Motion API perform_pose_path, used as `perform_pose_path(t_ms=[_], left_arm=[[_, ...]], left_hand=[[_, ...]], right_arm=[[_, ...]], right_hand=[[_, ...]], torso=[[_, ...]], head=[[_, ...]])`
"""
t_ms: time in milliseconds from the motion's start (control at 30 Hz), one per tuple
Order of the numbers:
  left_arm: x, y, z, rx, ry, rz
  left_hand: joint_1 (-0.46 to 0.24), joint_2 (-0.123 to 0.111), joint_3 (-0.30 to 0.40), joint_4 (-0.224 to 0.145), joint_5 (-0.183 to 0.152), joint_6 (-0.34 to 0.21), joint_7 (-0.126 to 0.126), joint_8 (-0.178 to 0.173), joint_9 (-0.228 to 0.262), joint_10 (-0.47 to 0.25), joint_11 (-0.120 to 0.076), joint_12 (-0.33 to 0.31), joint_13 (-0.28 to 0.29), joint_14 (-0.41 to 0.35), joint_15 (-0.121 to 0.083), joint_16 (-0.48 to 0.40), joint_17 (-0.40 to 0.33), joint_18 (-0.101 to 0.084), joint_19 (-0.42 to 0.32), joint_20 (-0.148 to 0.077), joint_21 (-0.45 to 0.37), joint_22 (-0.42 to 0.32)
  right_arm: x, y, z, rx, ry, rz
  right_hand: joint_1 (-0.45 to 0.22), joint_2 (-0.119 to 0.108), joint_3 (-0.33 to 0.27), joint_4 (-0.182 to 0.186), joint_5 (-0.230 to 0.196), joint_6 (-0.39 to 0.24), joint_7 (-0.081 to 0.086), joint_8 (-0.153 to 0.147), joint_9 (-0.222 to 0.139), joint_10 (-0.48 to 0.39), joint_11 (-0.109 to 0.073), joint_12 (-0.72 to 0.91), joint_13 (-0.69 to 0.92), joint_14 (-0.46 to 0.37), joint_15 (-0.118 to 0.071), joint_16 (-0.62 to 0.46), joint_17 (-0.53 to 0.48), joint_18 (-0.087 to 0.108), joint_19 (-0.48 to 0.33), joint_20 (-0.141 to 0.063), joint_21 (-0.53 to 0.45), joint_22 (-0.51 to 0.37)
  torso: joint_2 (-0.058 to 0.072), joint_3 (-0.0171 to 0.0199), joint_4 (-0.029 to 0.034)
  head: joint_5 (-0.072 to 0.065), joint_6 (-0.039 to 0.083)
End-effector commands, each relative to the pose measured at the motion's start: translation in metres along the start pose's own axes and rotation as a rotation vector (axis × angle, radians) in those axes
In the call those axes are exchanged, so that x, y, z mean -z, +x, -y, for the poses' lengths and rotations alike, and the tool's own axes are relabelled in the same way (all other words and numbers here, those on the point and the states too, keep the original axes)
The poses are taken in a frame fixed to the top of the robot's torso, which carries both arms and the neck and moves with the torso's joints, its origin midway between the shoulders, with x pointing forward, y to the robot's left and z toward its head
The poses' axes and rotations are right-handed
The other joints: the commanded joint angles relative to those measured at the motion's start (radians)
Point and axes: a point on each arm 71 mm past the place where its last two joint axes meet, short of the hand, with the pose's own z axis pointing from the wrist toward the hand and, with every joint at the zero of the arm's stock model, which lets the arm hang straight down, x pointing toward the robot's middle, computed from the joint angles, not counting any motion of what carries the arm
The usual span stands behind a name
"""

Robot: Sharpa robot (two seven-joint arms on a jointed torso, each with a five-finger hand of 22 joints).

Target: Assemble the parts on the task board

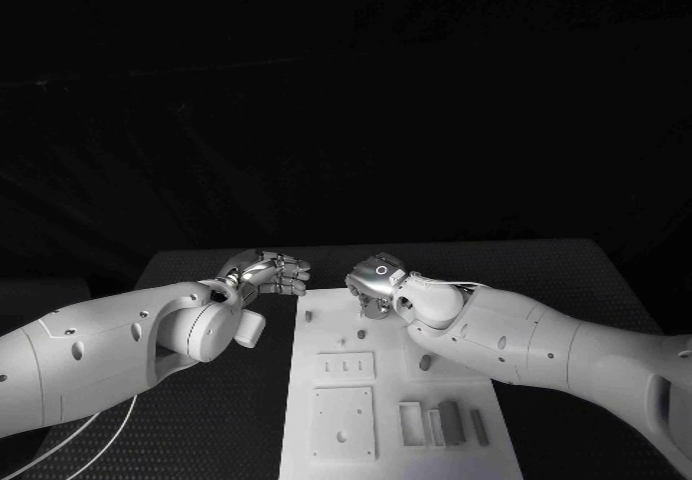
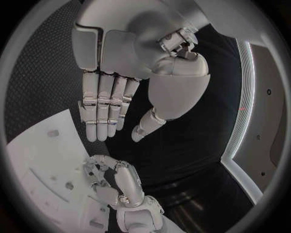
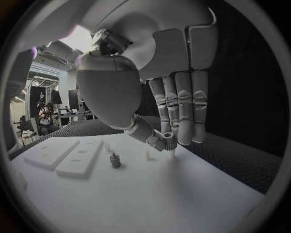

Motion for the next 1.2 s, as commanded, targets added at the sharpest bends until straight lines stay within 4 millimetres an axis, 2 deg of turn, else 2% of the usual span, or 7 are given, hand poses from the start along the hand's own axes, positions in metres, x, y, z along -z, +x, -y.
perform_pose_path(t_ms=[33, 267, 533, 1200], left_arm=[[-0.0008, 0.0029, 0.0017, 0.006, 0.008, -0.017], [-0.0013, 0.0032, 0.0018, 0.005, 0.009, -0.016], [-0.0014, 0.0035, 0.0019, 0.006, 0.009, -0.017], [-0.0024, 0.0045, 0.0021, 0.005, 0.01, -0.019]], left_hand=[[-0.006, -0.008, -0.003, 0.002, 0.003, -0.007, 0.002, -0.003, -0.001, -0.004, 0.0, -0.003, -0.001, -0.004, 0.001, -0.004, 0.001, 0.004, -0.006, 0.002, -0.004, 0.002], [-0.007, -0.008, -0.003, 0.002, 0.003, -0.007, 0.002, -0.003, -0.001, -0.004, 0.001, -0.004, -0.002, -0.004, 0.001, -0.005, 0.002, 0.004, -0.006, 0.003, -0.004, 0.002], [-0.007, -0.008, -0.003, 0.002, 0.003, -0.007, 0.002, -0.003, -0.001, -0.004, 0.001, -0.004, -0.002, -0.004, 0.001, -0.005, 0.002, 0.004, -0.006, 0.003, -0.004, 0.002], [-0.007, -0.008, -0.003, 0.003, 0.003, -0.008, 0.002, -0.003, -0.002, -0.003, 0.001, -0.006, -0.002, -0.004, 0.001, -0.007, 0.004, 0.005, -0.006, 0.003, -0.005, 0.003]], right_arm=[[-0.0001, 0.0022, -0.0018, -0.004, -0.017, -0.026], [-0.0009, 0.002, -0.0013, -0.003, -0.015, -0.019], [-0.0014, 0.003, 0.001, 0.0, -0.008, -0.023], [-0.0025, 0.0018, 0.003, 0.009, 0.013, -0.002]], right_hand=[[0.016, 0.013, 0.024, 0.004, 0.003, 0.005, 0.0, -0.005, 0.002, 0.05, -0.04, 0.006, 0.062, 0.014, -0.023, 0.006, 0.001, 0.031, 0.001, -0.006, 0.007, 0.026], [0.016, 0.014, 0.024, 0.004, 0.003, 0.005, 0.0, -0.005, 0.002, 0.05, -0.039, 0.005, 0.062, 0.014, -0.023, 0.006, 0.001, 0.031, 0.0, -0.006, 0.009, 0.026], [0.016, 0.014, 0.025, 0.004, 0.003, 0.005, 0.0, -0.006, 0.002, 0.05, -0.039, 0.005, 0.063, 0.013, -0.023, 0.006, 0.001, 0.031, -0.001, -0.006, 0.01, 0.026], [0.017, 0.012, 0.026, 0.004, 0.003, 0.007, -0.001, -0.007, 0.004, 0.051, -0.04, 0.003, 0.064, 0.014, -0.024, 0.008, 0.003, 0.031, -0.002, -0.007, 0.018, 0.027]], torso=[[0.001, -0.0014, -0.0013], [0.0, 0.0001, -0.0017], [0.0, 0.0001, -0.0014], [0.003, 0.0015, -0.0017]], head=[[-0.001, -0.002], [-0.001, -0.006], [0.0, -0.008], [0.002, -0.005]])
